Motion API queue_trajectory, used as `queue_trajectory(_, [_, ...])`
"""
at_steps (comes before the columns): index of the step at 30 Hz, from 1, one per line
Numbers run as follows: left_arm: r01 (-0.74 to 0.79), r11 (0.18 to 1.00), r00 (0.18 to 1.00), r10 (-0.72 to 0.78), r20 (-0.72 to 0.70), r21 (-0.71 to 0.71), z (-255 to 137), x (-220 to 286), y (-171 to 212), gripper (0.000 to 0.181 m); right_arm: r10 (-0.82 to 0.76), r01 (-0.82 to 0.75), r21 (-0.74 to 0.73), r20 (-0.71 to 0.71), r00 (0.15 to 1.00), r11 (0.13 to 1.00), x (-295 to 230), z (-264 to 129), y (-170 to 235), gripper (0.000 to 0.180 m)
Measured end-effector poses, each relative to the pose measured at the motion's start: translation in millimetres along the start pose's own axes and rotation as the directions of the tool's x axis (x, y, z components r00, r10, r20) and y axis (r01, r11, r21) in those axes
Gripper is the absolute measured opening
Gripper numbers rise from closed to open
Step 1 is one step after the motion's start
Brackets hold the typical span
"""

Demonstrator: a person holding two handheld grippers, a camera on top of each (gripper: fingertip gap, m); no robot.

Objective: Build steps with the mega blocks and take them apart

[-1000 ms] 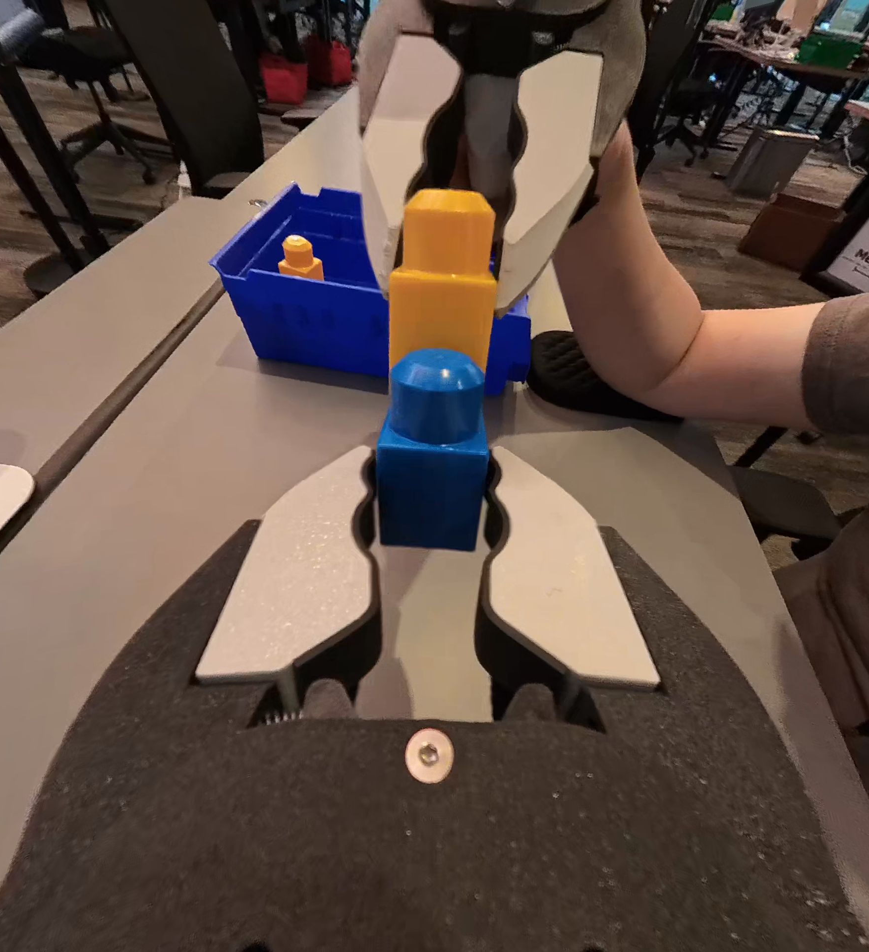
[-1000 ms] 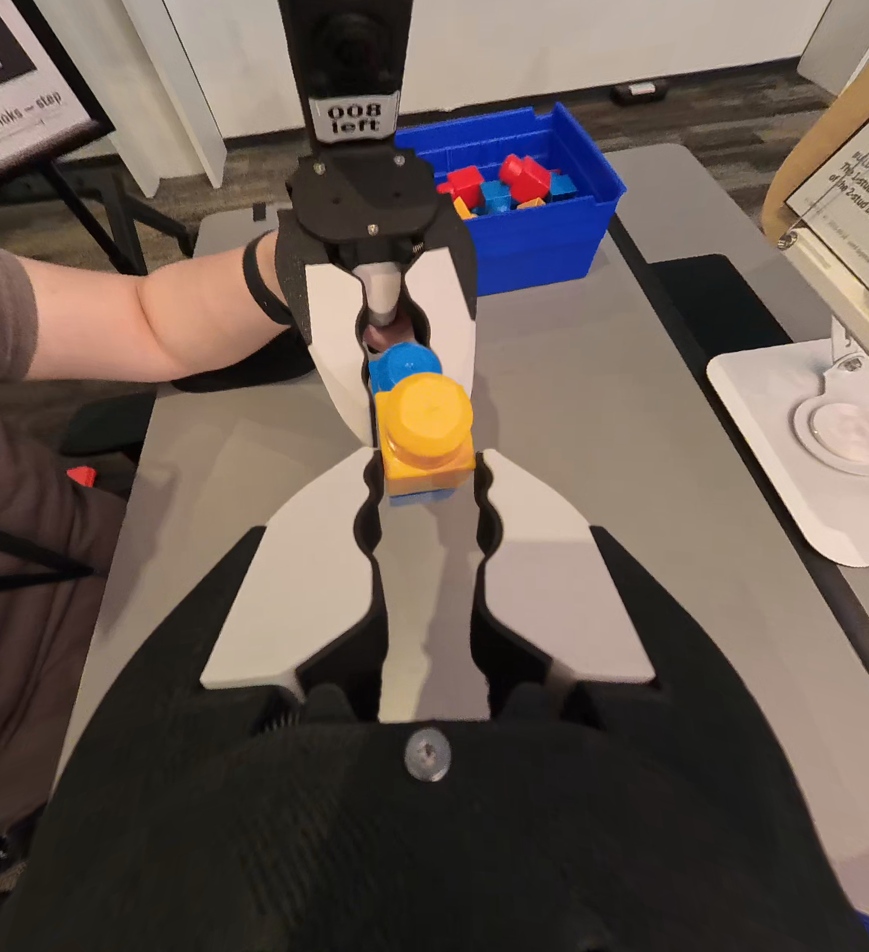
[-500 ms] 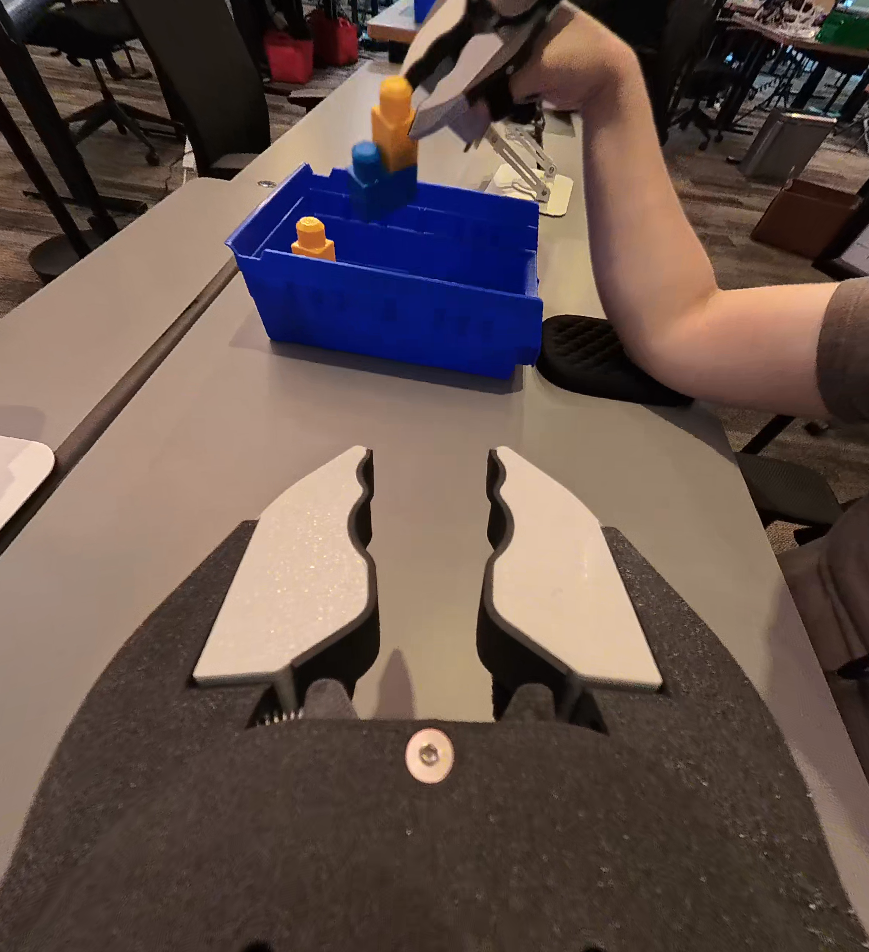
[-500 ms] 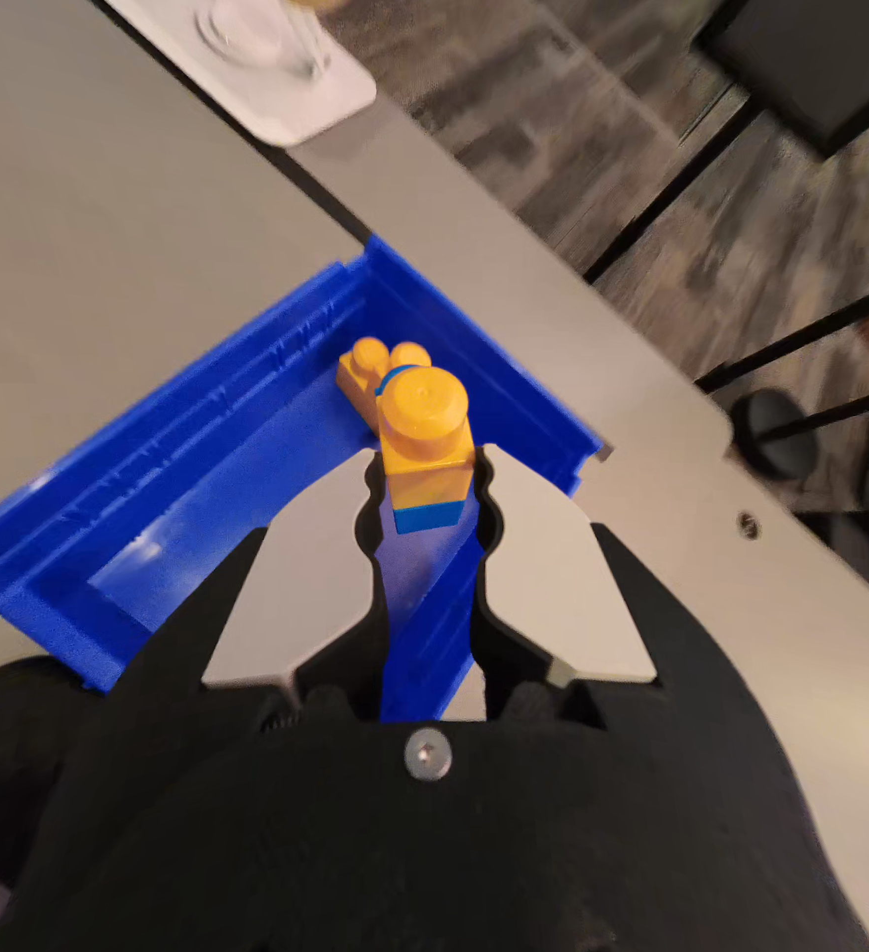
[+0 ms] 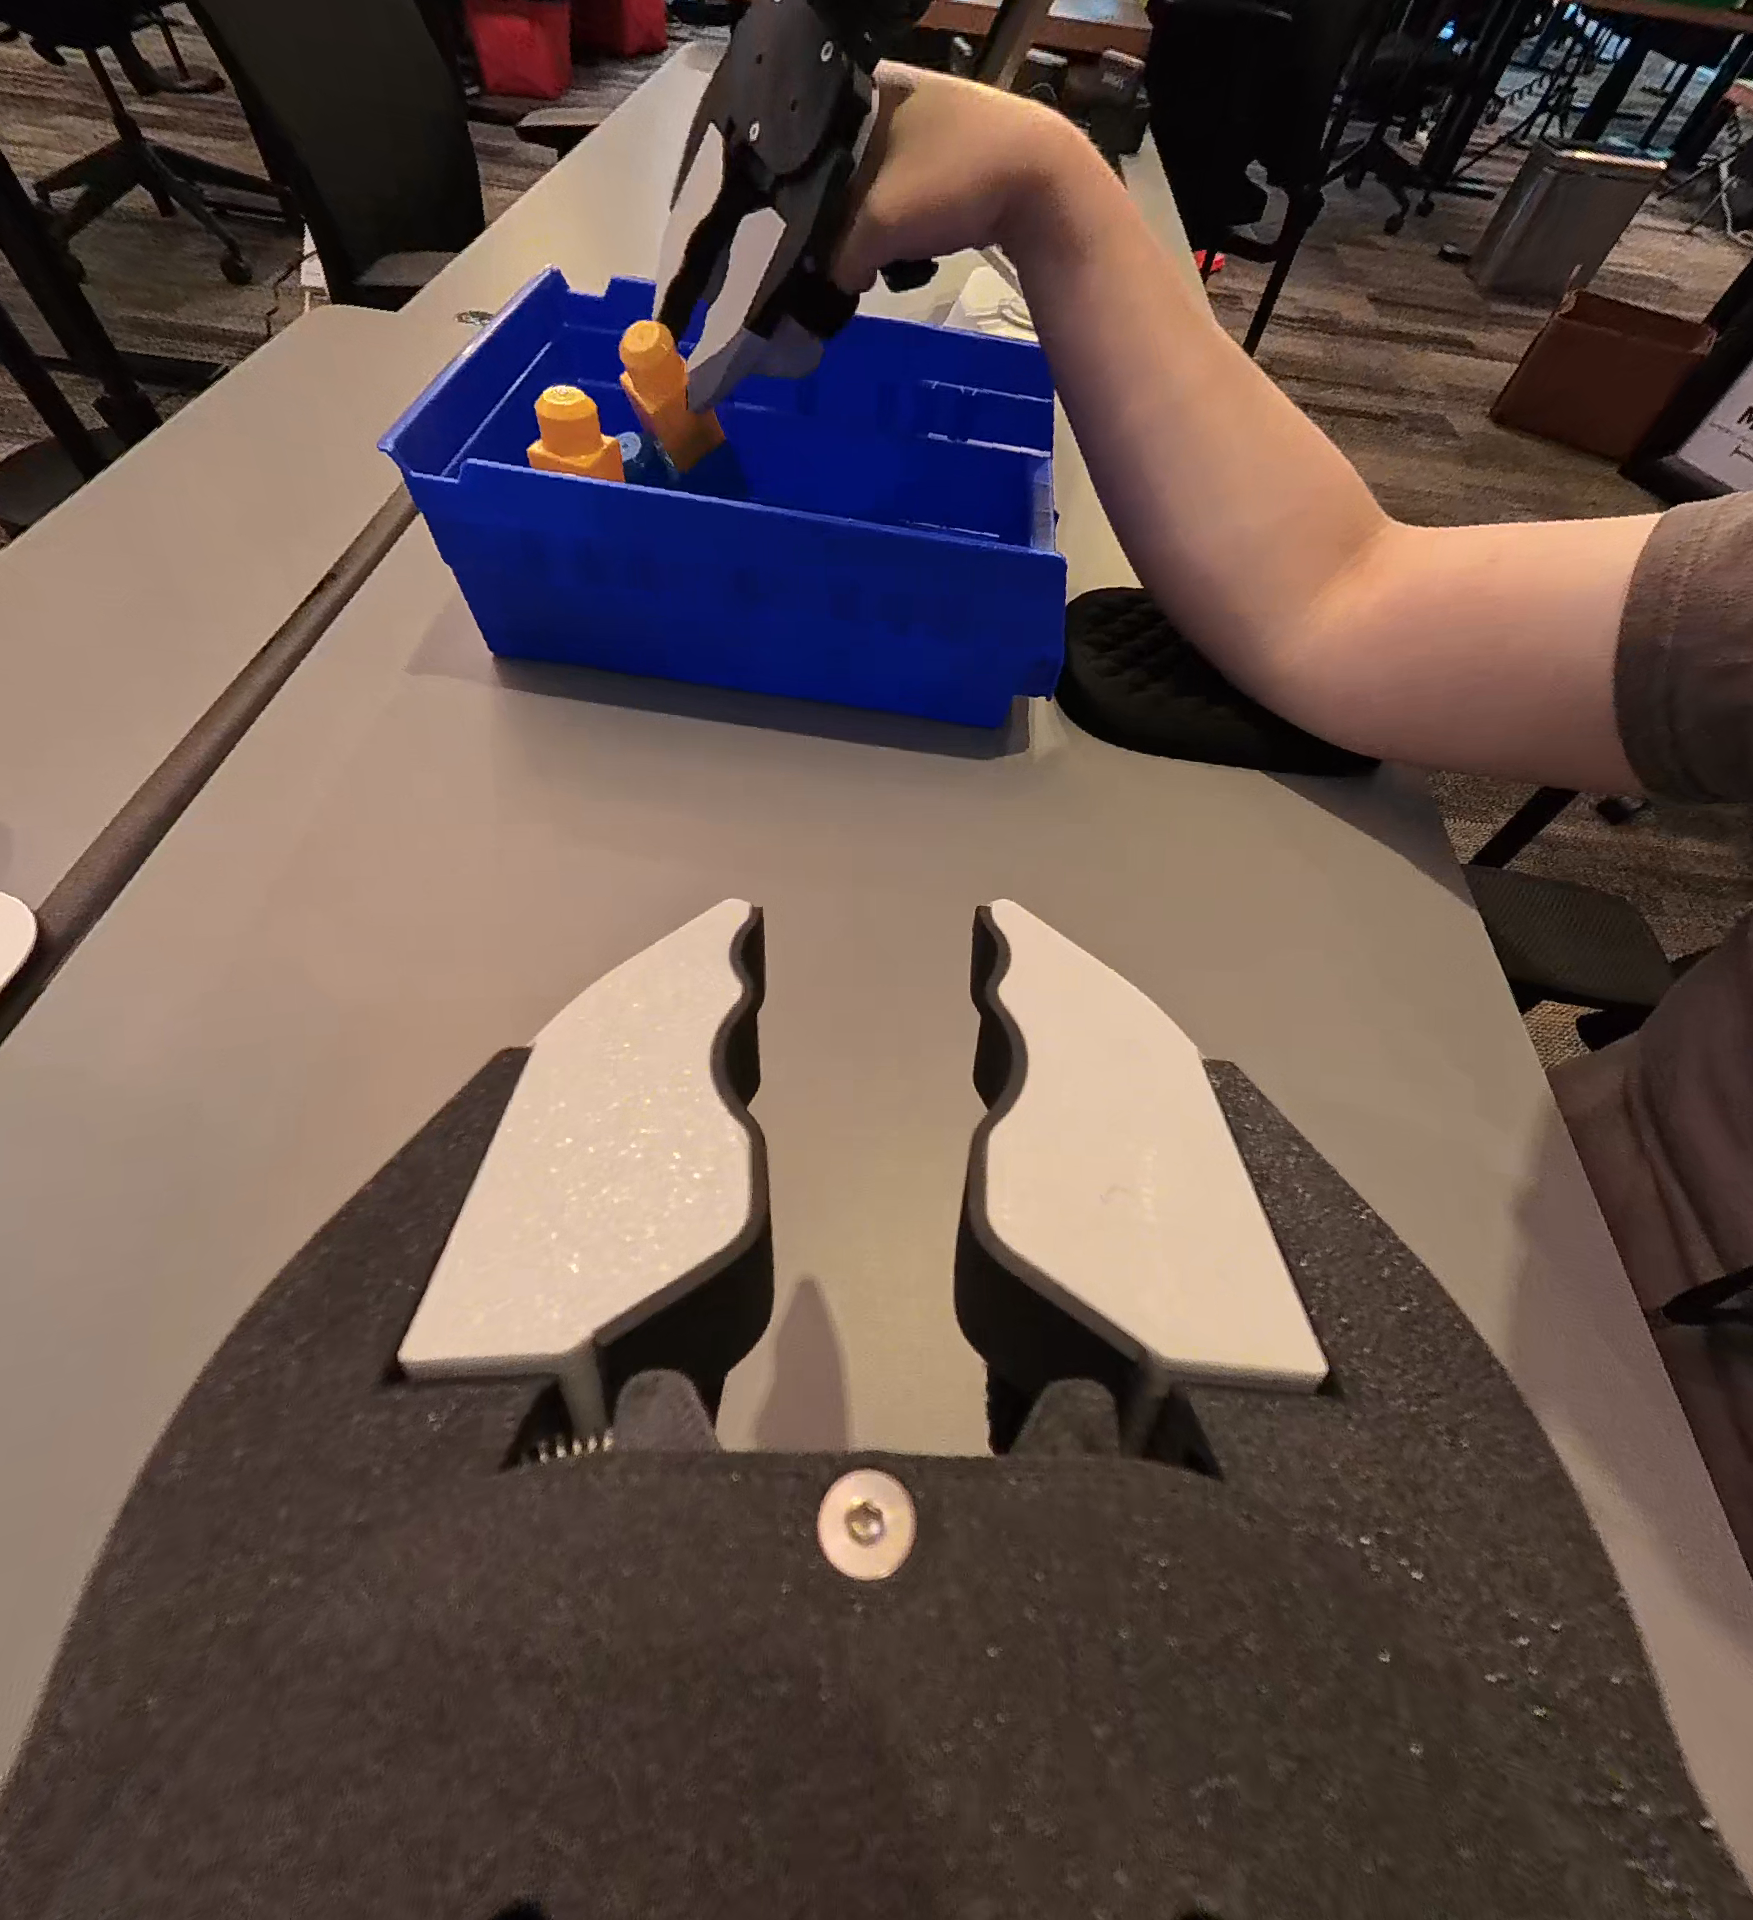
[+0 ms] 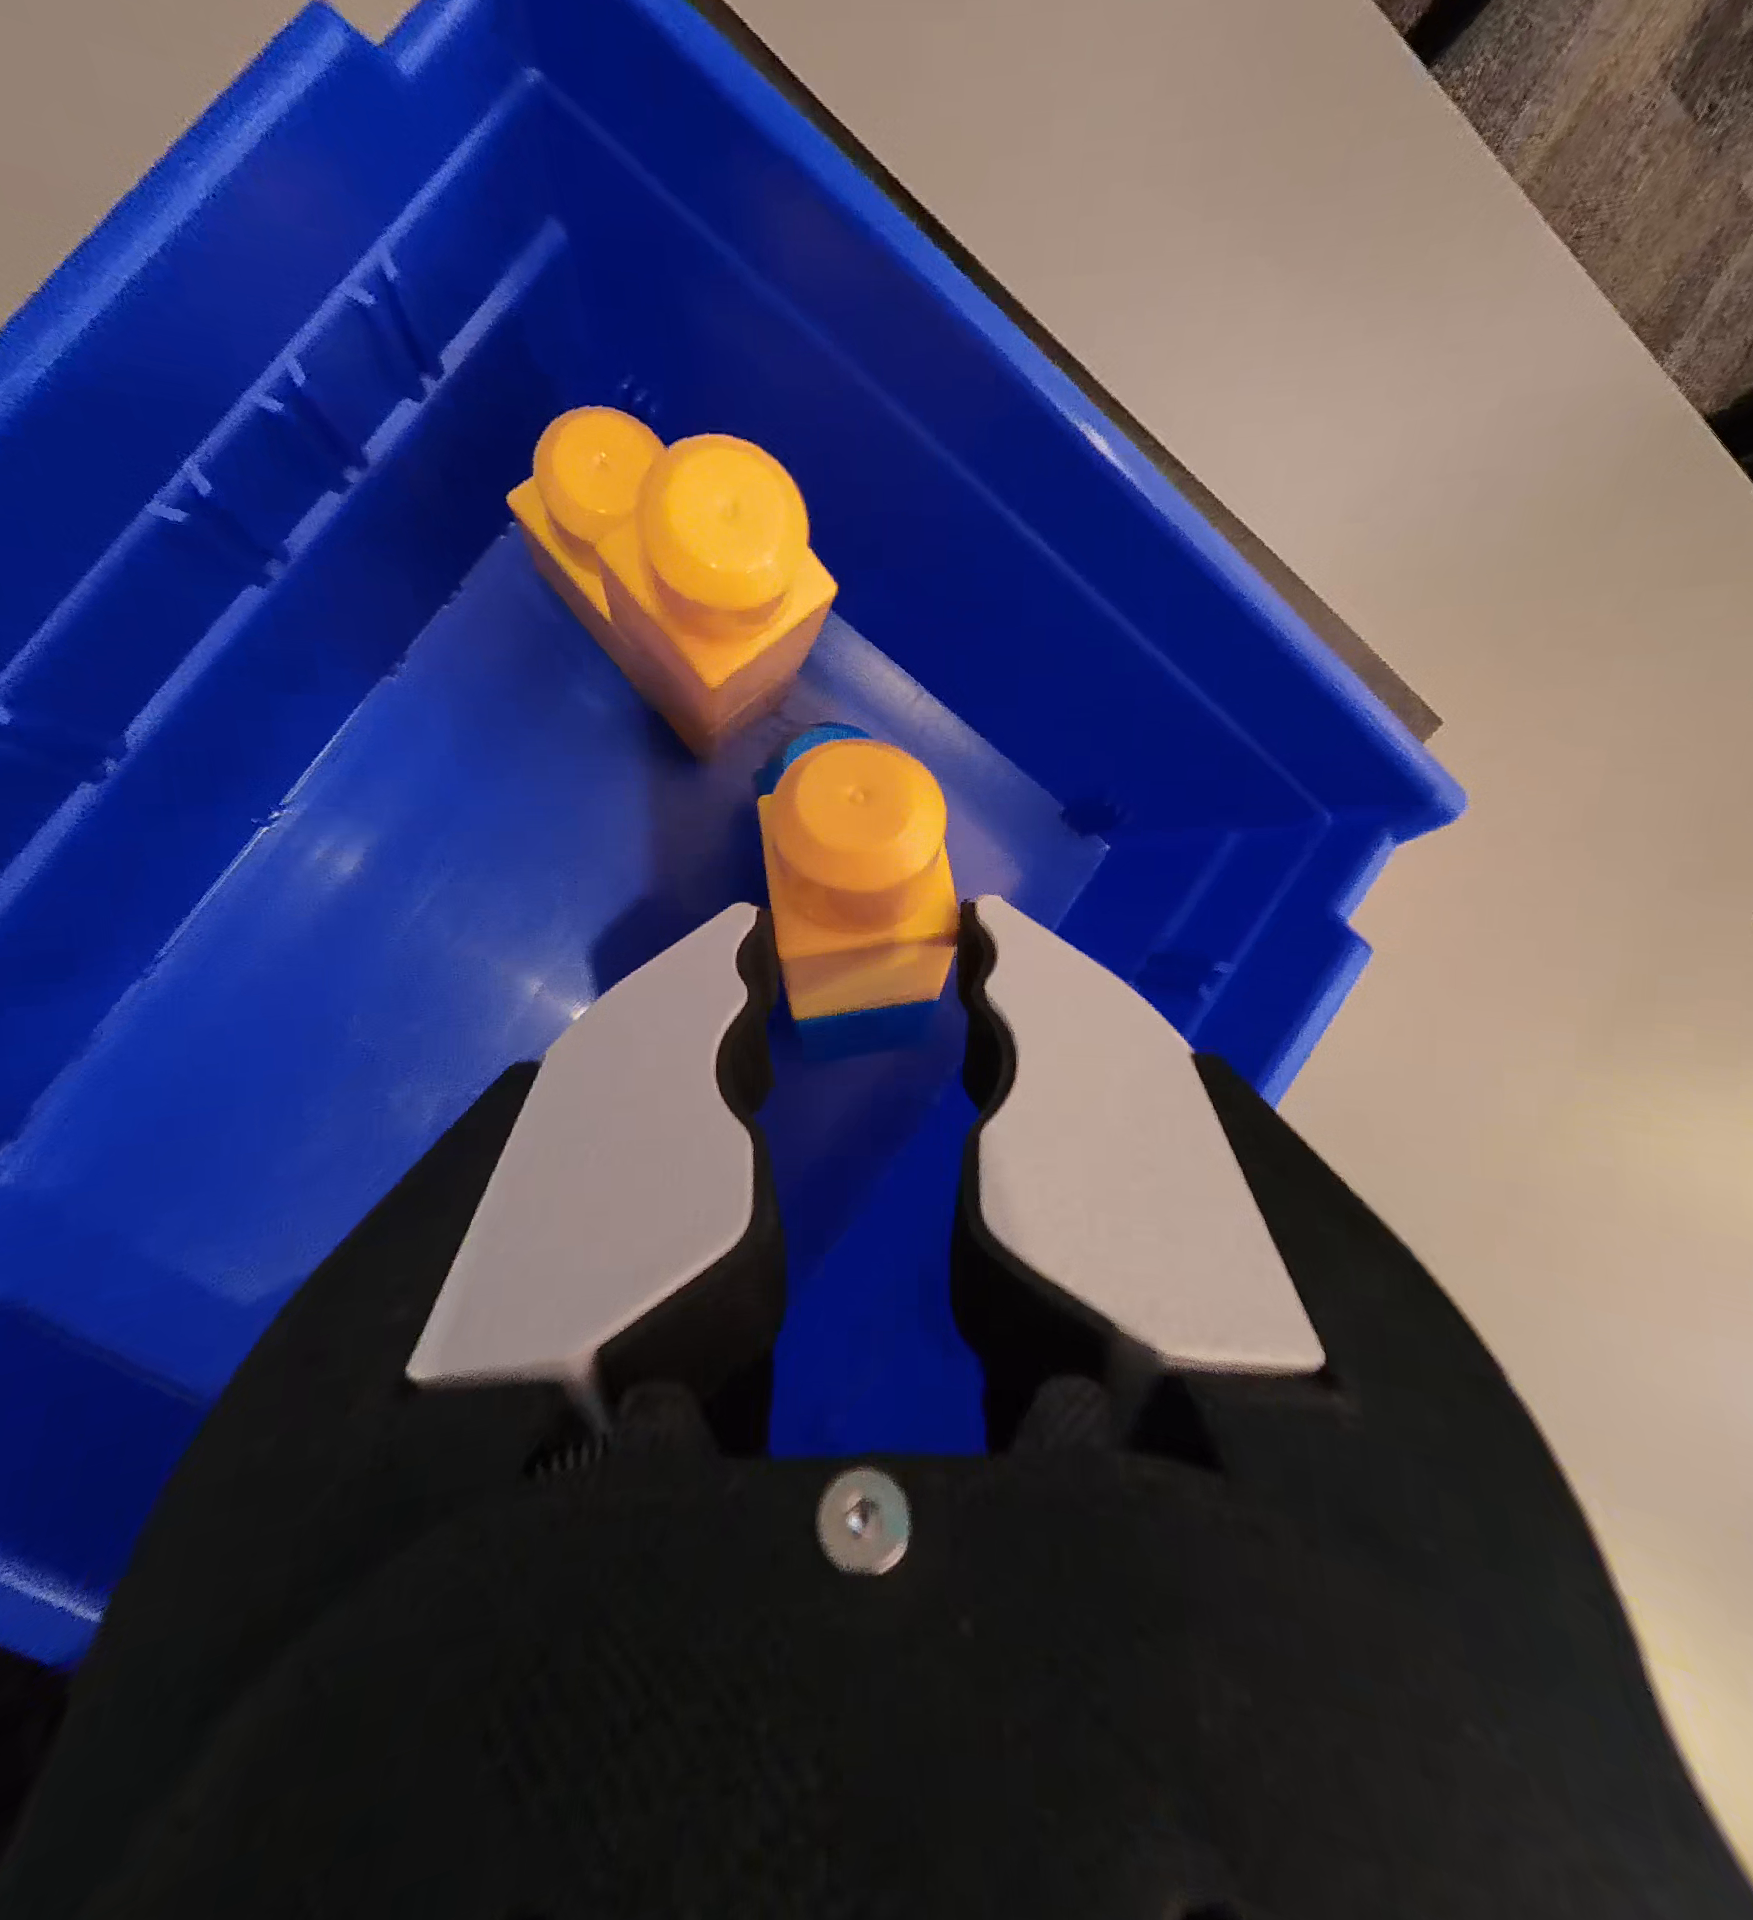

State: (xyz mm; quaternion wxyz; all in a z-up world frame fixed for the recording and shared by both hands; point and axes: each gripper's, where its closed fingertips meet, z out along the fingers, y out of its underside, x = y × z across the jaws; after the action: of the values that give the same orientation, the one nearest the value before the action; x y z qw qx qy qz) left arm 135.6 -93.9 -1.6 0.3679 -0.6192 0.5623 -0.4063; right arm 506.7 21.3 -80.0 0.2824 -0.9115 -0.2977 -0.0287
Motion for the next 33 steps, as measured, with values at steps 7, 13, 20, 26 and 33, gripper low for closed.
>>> queue_trajectory(7, [0.002,1.000,1.000,-0.002,-0.014,0.000,0,3,0,0.037,-0.006,-0.004,-0.101,-0.098,0.995,0.995,18,3,22,0.036])
queue_trajectory(13, [0.003,1.000,1.000,-0.003,-0.017,0.003,-1,4,-2,0.037,-0.014,-0.002,-0.106,-0.143,0.990,0.994,24,2,21,0.039])
queue_trajectory(20, [-0.002,1.000,1.000,0.002,-0.023,0.005,-4,6,-3,0.036,-0.051,0.034,-0.110,-0.150,0.987,0.993,23,-6,12,0.044])
queue_trajectory(26, [0.007,1.000,0.999,-0.007,-0.033,-0.016,0,3,2,0.035,-0.125,0.107,-0.314,-0.038,0.991,0.943,25,-1,21,0.037])
queue_trajectory(33, [0.008,1.000,0.999,-0.009,-0.035,-0.028,0,3,4,0.034,-0.242,0.263,-0.327,0.104,0.965,0.908,21,1,13,0.031])
